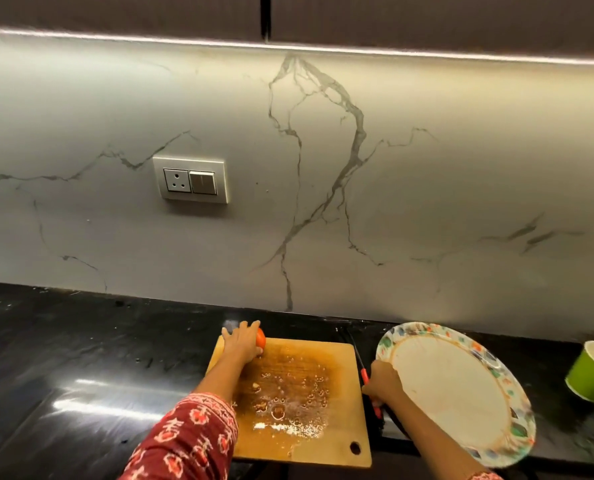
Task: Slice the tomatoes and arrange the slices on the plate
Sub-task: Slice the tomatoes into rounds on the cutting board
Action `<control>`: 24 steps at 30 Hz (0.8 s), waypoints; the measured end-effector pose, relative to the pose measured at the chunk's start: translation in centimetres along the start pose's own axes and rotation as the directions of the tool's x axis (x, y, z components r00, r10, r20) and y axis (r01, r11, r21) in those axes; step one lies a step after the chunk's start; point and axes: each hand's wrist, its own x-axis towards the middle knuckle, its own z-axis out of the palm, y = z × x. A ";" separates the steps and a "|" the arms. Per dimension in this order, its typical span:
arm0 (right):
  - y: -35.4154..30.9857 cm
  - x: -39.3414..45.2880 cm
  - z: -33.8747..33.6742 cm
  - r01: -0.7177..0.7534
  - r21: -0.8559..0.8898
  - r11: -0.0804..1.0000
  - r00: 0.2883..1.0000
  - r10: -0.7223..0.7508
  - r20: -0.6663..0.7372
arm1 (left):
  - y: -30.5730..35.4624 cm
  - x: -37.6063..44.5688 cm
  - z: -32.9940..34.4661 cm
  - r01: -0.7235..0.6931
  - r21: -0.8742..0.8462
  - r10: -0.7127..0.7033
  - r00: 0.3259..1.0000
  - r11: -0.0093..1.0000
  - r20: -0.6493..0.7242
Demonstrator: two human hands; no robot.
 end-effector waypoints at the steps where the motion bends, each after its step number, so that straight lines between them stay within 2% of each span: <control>1: 0.1 0.2 0.3 -0.001 0.006 1.000 1.000 0.001 -0.014 | 0.2 0.3 0.0 -0.004 0.015 0.004 1.000 1.000 0.007; 7: 0.1 1.0 2.4 -0.034 0.083 0.996 0.992 0.044 -0.118 | 0.9 1.2 -0.2 -0.013 0.153 0.018 0.999 0.988 -0.029; 11: -0.4 1.2 2.4 -0.066 0.220 0.973 0.982 0.103 -0.160 | 0.4 1.1 0.2 -0.048 0.137 0.049 0.999 0.989 -0.010; 14: -1.2 0.7 2.5 -0.068 0.236 0.969 0.977 0.113 -0.182 | 0.0 0.4 0.4 -0.096 0.102 0.098 0.995 0.990 -0.016; 16: -1.4 0.3 2.6 -0.066 0.250 0.966 0.970 0.121 -0.210 | 0.1 -0.4 0.5 -0.137 0.037 0.139 0.989 0.990 -0.048; 18: -1.5 0.0 2.7 -0.041 0.259 0.965 0.959 0.111 -0.259 | 0.0 -1.3 1.1 -0.177 -0.098 0.168 0.981 0.979 -0.092; 21: -1.7 -0.6 2.8 0.036 0.394 0.918 0.947 0.094 -0.306 | -0.3 -3.5 2.5 -0.226 -0.322 0.182 0.970 0.919 -0.162; 24: -1.9 -1.4 3.0 0.096 0.522 0.848 0.954 0.071 -0.291 | -0.8 -6.0 3.8 -0.280 -0.450 0.204 0.956 0.848 -0.212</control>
